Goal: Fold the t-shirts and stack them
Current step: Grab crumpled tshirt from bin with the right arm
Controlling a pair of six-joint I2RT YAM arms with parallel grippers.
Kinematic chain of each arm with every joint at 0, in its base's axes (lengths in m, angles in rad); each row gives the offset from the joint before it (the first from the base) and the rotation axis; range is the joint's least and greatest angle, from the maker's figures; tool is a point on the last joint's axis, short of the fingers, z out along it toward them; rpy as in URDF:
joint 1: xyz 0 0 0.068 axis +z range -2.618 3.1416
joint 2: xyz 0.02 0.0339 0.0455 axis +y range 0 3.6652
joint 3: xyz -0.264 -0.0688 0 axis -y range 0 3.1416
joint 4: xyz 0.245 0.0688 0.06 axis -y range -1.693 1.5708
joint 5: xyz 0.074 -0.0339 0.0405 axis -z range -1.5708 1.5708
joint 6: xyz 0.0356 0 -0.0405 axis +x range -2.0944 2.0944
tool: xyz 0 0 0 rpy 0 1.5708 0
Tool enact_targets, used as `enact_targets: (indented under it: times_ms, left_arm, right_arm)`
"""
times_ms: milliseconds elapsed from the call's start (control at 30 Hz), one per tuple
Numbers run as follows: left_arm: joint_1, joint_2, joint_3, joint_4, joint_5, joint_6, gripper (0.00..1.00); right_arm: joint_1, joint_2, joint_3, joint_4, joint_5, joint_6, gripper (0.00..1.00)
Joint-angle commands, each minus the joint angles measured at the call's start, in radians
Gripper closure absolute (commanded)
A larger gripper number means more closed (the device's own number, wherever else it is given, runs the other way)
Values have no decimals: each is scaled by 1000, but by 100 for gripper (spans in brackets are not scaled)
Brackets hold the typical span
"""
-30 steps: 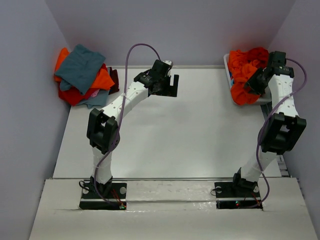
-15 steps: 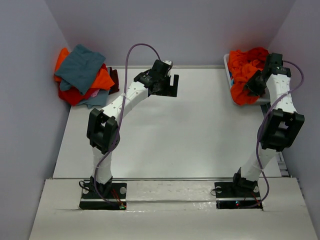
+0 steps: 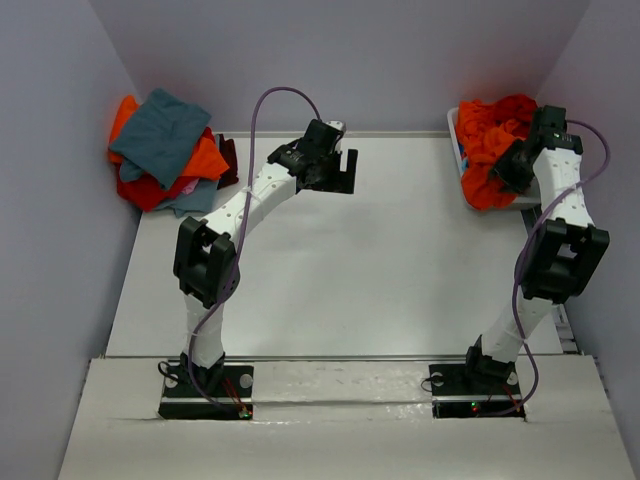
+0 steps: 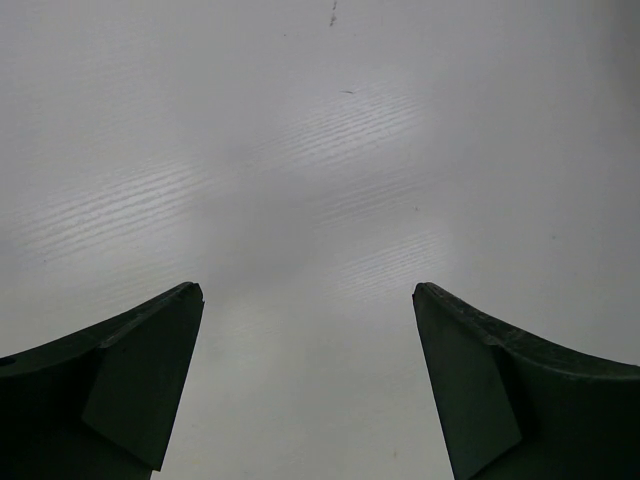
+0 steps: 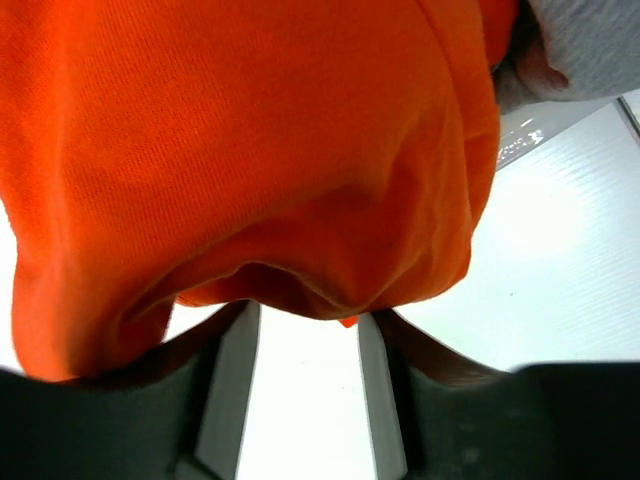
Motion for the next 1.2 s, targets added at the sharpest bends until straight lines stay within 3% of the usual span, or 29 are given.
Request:
enact_targets:
  times_ms: [0,33,133,267,767,1167]
  left_arm:
    - [-3,-44,16,10,0,12,1]
    - [-3,-44,16,10,3,12,1]
    - [-3,-48,13,10,0,14,1]
    - [-3,-50,7,12,0,14,1]
    - [-3,-61,0,12,-8,20,1]
    - [-3,-61,-1,10,-8,22,1]
  right_arm:
    - [3,-70,28,23,43,-16,45]
    - [3,-72,27,21,43,-15,38]
    - [3,-90,14,24,43,-8,30]
    - [3,-100,13,23,80,-11,27]
    - [3,-20,36,49,97,-8,41]
    - [3,6,51,87,140,-5,45]
